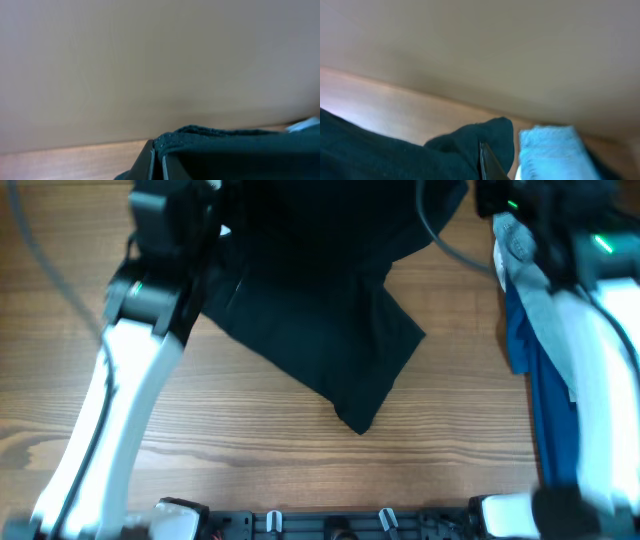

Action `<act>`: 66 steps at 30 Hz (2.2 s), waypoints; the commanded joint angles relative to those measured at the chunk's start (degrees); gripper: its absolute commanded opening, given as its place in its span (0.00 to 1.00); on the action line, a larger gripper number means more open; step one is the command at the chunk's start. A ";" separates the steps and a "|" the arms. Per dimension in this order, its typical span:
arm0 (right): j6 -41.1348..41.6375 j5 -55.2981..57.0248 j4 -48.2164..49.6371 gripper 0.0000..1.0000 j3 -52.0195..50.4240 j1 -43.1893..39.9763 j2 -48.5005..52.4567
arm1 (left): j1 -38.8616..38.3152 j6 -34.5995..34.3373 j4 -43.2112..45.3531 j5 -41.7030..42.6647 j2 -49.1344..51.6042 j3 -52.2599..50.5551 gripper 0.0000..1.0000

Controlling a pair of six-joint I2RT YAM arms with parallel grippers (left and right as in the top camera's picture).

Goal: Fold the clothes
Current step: 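Lift the shorts with both grippers and shake them out, then lay the shorts flat on the table with both grippers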

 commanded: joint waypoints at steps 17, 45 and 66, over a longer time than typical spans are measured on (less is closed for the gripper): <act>2.58 4.63 -13.51 0.04 0.52 -0.22 -33.42 | -9.73 0.76 -16.06 -7.67 -27.85 0.74 0.04; 7.76 -4.39 15.15 0.04 0.50 -0.20 42.49 | 1.57 0.28 10.82 -15.52 31.67 0.72 0.04; 18.97 -8.83 25.00 1.00 0.63 0.61 39.21 | 3.21 -3.48 15.96 -20.44 32.41 0.74 1.00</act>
